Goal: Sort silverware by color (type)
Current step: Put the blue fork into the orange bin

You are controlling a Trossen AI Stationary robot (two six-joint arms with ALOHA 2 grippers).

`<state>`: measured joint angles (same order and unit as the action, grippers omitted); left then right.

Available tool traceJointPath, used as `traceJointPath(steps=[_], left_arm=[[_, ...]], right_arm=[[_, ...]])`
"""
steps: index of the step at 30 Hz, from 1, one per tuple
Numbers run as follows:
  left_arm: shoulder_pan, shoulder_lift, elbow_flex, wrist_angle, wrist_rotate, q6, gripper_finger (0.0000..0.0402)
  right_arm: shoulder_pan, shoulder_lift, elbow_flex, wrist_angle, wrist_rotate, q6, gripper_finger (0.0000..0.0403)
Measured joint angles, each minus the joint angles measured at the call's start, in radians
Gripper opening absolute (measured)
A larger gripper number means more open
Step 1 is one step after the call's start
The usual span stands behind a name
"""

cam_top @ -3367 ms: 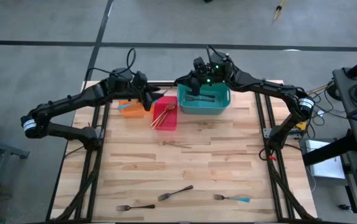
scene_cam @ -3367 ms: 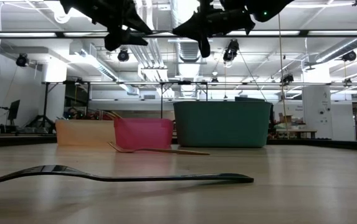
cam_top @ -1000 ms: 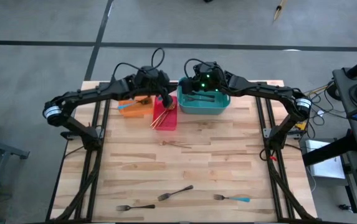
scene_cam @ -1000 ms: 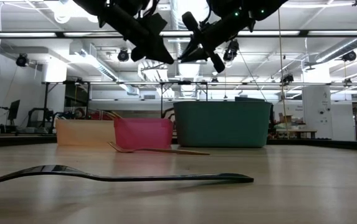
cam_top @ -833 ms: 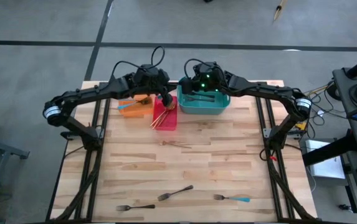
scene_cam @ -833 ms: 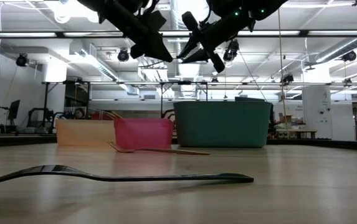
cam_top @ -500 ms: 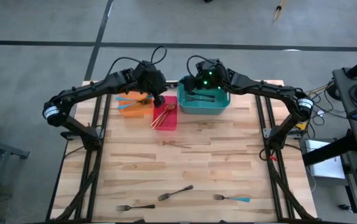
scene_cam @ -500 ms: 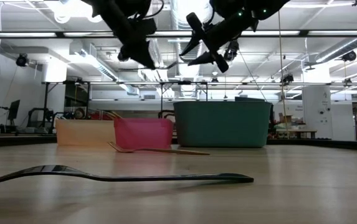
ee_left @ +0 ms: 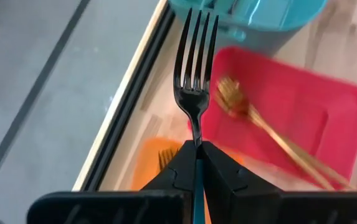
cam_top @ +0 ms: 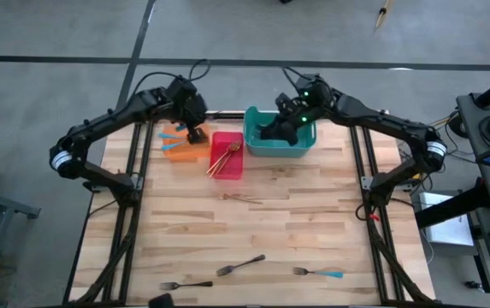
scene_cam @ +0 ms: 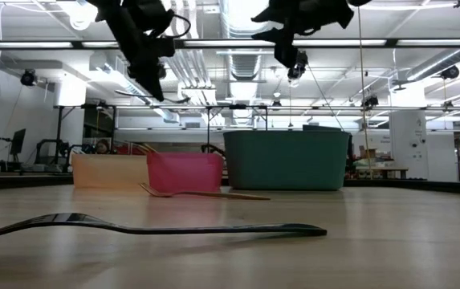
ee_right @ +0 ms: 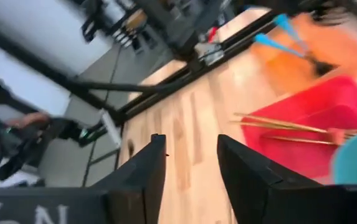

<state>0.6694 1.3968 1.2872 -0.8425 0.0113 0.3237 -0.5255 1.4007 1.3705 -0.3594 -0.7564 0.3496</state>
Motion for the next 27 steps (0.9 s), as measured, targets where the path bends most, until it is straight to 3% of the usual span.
traceJointPath(steps=[6, 12, 15, 18, 27], left_arm=[[0.007, -0.002, -0.012, -0.021, 0.009, 0.015, 0.0], [0.008, -0.002, -0.016, -0.019, 0.018, 0.015, 0.0], [0.007, -0.003, -0.016, -0.019, 0.033, 0.008, 0.0], [0.007, -0.002, -0.016, -0.018, 0.036, 0.014, 0.0], [0.014, 0.0, -0.04, -0.15, 0.029, 0.112, 0.0]], right_arm=[[0.025, -0.005, 0.08, -0.006, 0.17, -0.028, 0.0094], [0.037, 0.011, 0.26, -0.161, 0.138, -0.086, 0.0065], [0.066, 0.006, 0.319, -0.287, 0.193, -0.187, 0.0058], [0.077, 0.008, 0.308, -0.363, 0.282, -0.275, 0.0052], [0.071, 0.015, 0.221, -0.492, 0.301, -0.272, 0.0038]])
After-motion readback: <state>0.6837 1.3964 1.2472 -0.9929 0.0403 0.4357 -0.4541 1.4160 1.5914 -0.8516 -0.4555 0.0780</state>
